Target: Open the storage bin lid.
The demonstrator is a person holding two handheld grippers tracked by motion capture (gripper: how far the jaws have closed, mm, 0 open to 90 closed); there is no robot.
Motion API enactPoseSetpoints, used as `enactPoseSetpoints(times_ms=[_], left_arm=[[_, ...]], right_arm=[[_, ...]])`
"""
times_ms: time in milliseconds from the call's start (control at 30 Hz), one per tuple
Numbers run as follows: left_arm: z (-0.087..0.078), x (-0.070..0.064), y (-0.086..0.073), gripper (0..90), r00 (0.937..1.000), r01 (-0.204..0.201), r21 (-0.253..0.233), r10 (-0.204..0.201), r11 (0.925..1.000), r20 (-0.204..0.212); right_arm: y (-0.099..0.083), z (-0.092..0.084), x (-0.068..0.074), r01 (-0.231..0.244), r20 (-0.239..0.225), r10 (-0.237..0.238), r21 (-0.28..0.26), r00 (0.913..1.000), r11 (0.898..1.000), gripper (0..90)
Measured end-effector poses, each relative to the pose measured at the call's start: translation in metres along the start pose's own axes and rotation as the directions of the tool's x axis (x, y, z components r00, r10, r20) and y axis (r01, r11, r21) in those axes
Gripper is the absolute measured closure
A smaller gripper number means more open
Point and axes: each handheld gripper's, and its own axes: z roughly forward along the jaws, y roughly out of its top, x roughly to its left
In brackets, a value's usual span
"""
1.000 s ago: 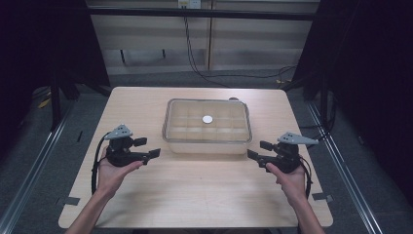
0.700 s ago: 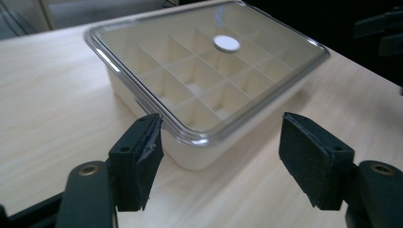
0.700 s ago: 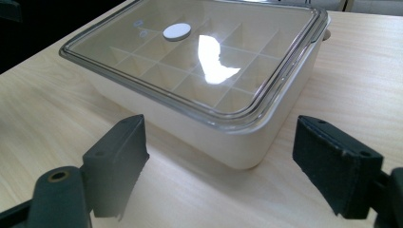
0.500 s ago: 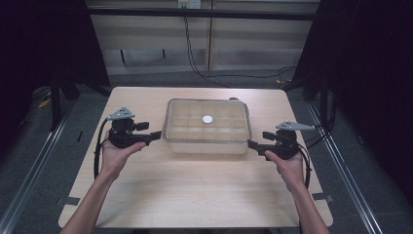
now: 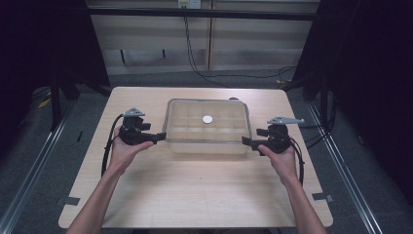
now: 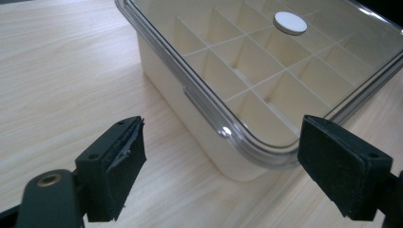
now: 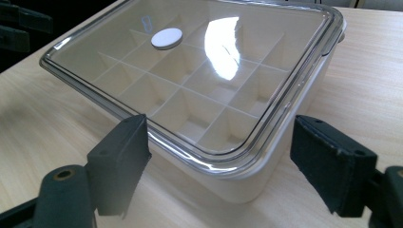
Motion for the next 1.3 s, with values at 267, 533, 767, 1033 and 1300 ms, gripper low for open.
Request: enactPoseSetpoints(times_ms=[267, 533, 767, 1033, 1300], left_arm=[[0.015, -0.008, 0.008, 21.5, 0.9996, -0.025, 0.014, 0.025, 0.9996, 0.01], [0.031, -0.008, 0.01, 18.1, 0.999, -0.016, 0.051, 0.013, 0.9986, 0.042], [0.033, -0.005, 0.012, 22.5, 0.9963, -0.029, 0.055, 0.024, 0.9981, 0.083], [0.036, -0.004, 0.016, 24.2, 0.9961, -0.036, 0.071, 0.03, 0.9968, 0.083], [0.038, -0.006, 0.017, 21.0, 0.9971, -0.027, 0.074, 0.021, 0.9969, 0.074]], right_arm=[[0.003, 0.014, -0.012, -0.016, -0.014, 0.016, 0.027, 0.9998, 1.0, 18.9], [0.003, 0.024, -0.016, -0.056, -0.035, 0.058, 0.055, 0.9977, 0.997, 17.2], [0.015, 0.035, -0.019, -0.051, -0.03, 0.053, 0.06, 0.9981, 0.997, 13.5], [0.019, 0.043, -0.022, -0.056, 0.007, 0.056, 0.077, 0.9984, 0.995, 13.3], [0.017, 0.049, -0.026, -0.056, 0.005, 0.055, 0.104, 0.9985, 0.993, 13.4]])
